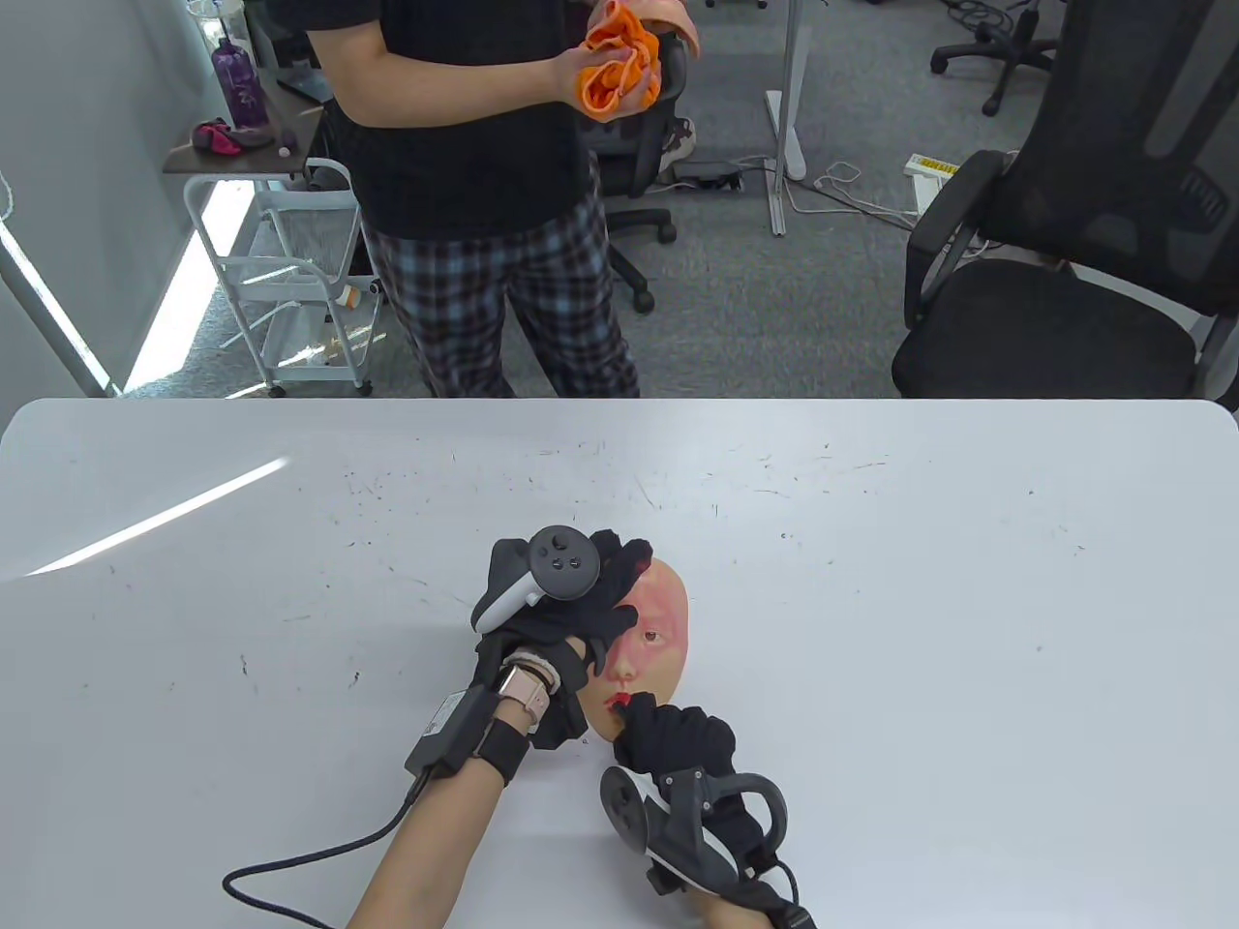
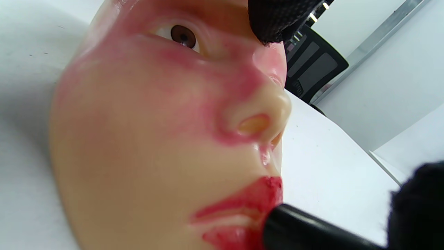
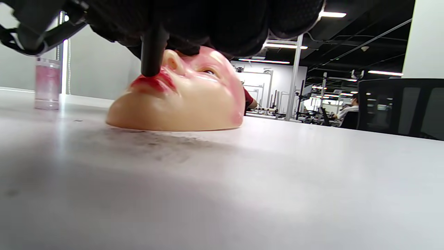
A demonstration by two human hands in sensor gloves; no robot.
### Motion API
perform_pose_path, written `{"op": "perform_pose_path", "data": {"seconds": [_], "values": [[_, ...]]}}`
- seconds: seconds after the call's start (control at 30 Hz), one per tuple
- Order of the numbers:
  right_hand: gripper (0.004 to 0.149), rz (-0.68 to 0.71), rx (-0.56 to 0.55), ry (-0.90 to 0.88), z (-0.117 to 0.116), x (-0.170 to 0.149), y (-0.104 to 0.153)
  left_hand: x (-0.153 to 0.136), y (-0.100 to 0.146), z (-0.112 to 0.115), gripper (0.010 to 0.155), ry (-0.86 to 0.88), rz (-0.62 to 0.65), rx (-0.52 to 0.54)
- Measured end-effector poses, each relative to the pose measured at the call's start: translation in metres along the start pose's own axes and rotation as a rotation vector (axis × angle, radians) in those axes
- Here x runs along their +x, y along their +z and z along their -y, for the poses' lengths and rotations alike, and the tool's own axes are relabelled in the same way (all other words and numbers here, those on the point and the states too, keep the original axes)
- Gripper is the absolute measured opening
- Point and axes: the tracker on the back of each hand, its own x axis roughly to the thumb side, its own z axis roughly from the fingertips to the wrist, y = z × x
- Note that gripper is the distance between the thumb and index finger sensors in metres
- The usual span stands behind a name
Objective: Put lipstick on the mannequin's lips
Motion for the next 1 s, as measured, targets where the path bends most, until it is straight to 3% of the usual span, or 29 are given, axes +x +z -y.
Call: {"op": "perform_pose_path", "data": {"seconds": [0.27,0.53,0.8,1.0], "values": [[0.051,0.098,0.019,0.107,0.000,0.021,-0.002,0.000,0.000,0.000,0.075,-0.001,0.000,-0.002],[0.051,0.020,0.000,0.082,0.001,0.001,0.004,0.000,0.000,0.000,0.075,0.001,0.001,0.000],[0.051,0.108,0.034,0.113,-0.001,0.021,-0.001,0.000,0.000,0.000,0.075,0.000,0.000,0.001],[0.051,0.055,-0.015,0.105,0.002,0.006,0.005,0.000,0.000,0.000,0.075,0.000,-0.002,0.001]]}}
